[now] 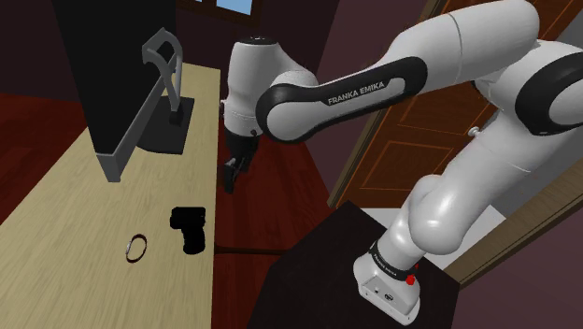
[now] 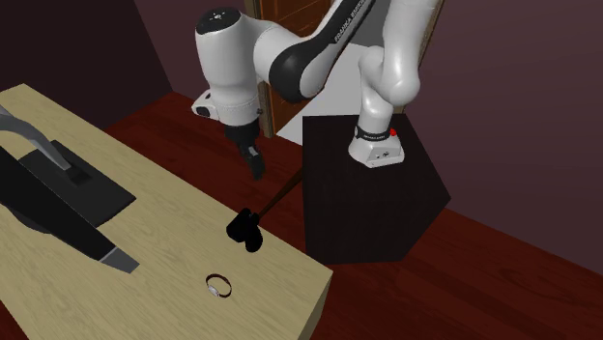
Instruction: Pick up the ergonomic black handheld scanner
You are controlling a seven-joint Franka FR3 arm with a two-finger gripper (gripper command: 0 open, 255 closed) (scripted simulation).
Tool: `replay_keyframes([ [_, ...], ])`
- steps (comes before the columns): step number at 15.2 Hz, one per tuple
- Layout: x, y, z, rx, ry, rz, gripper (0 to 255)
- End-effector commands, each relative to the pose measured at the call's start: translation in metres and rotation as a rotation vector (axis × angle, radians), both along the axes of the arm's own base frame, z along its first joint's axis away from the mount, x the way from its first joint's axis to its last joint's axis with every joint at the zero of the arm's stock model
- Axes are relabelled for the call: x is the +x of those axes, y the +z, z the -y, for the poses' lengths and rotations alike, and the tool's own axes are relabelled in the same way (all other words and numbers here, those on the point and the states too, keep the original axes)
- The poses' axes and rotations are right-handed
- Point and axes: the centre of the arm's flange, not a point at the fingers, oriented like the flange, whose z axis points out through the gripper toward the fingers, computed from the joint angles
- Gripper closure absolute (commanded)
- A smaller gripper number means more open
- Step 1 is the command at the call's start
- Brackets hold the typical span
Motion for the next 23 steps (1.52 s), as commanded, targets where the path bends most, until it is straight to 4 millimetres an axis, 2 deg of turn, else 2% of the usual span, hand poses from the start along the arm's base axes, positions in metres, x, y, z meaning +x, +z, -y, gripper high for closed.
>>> replay_keyframes([
  [1,0.002,-0.01,-0.023,0.006,0.029,0.004,0],
  [8,0.005,-0.053,-0.1,0.023,0.127,0.014,0],
  [15,0.005,-0.09,-0.1,0.023,0.127,0.014,0],
  [17,0.005,-0.093,-0.1,0.023,0.127,0.014,0],
  [18,0.005,-0.092,-0.099,0.023,0.127,0.014,255],
  [23,0.005,-0.092,-0.099,0.023,0.128,0.014,255],
])
